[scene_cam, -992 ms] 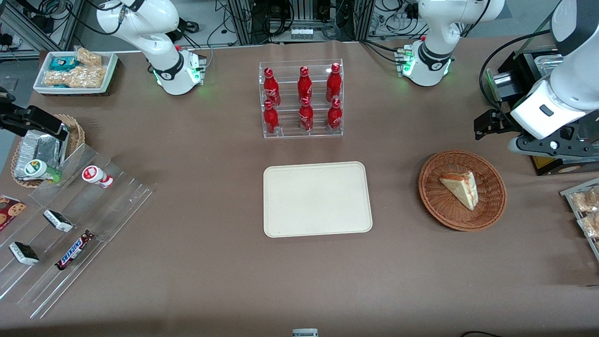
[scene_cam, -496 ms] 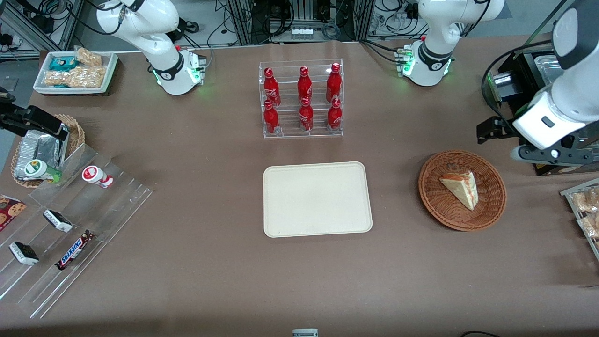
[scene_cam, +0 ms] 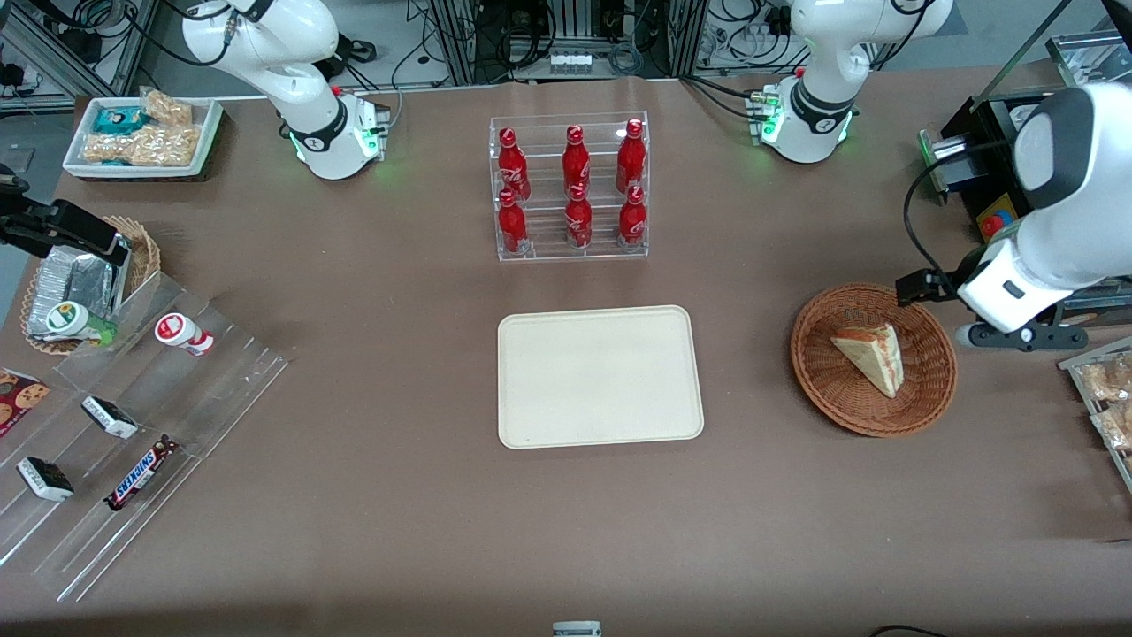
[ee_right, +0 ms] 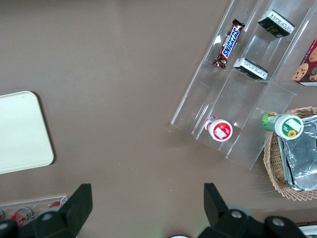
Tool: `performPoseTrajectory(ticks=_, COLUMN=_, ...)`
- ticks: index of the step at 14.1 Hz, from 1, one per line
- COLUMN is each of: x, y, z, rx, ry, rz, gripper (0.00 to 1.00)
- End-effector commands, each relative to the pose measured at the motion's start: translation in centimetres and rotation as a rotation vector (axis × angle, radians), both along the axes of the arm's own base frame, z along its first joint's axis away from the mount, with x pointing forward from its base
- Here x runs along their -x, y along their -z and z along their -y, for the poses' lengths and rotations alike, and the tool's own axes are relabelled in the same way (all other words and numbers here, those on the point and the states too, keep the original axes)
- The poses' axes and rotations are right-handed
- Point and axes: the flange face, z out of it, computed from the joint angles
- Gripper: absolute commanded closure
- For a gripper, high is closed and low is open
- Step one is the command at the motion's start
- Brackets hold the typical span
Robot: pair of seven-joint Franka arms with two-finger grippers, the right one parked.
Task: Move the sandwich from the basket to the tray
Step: 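Lower the open left gripper over the sandwich in the wicker basket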
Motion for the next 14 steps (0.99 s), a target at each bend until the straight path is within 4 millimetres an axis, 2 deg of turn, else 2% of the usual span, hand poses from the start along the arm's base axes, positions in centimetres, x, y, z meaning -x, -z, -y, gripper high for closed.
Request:
performPoseTrajectory(ticks=1, x=1.8, y=4.9, z=-1.3, rx=-0.014, ry=-0.102, rz=0.027, gripper=0.0)
performPoseTrajectory(ticks=2, x=2.3, y=6.8, z=-1.3, rx=-0.021, ry=-0.149, rz=0.035, gripper=0.0)
performPoseTrajectory(ticks=4, x=3.2, y=9.2, z=-1.4, rx=-0.029, ry=-0.231, rz=0.053, gripper=0.0)
performPoseTrajectory(ticks=7, x=3.7, y=11.1, z=-2.5, rx=-0.048, ry=-0.472, rz=0.081, gripper=0.0)
performPoseTrajectory(ticks=9, x=3.9, y=12.6, z=-2.5, rx=-0.06, ry=-0.697, rz=0.11, gripper=0.0)
performPoseTrajectory(ticks=11, x=3.3, y=14.8, z=-2.6, rx=-0.073, ry=-0.842, rz=0.109, gripper=0.0)
performPoseTrajectory(ticks=13, x=2.9, y=17.0, z=-2.6, rx=-0.075, ry=-0.886, rz=0.104, gripper=0.0)
performPoseTrajectory(ticks=14, x=2.9, y=18.0, z=-3.4, rx=-0.079, ry=-0.905, rz=0.096, gripper=0.0)
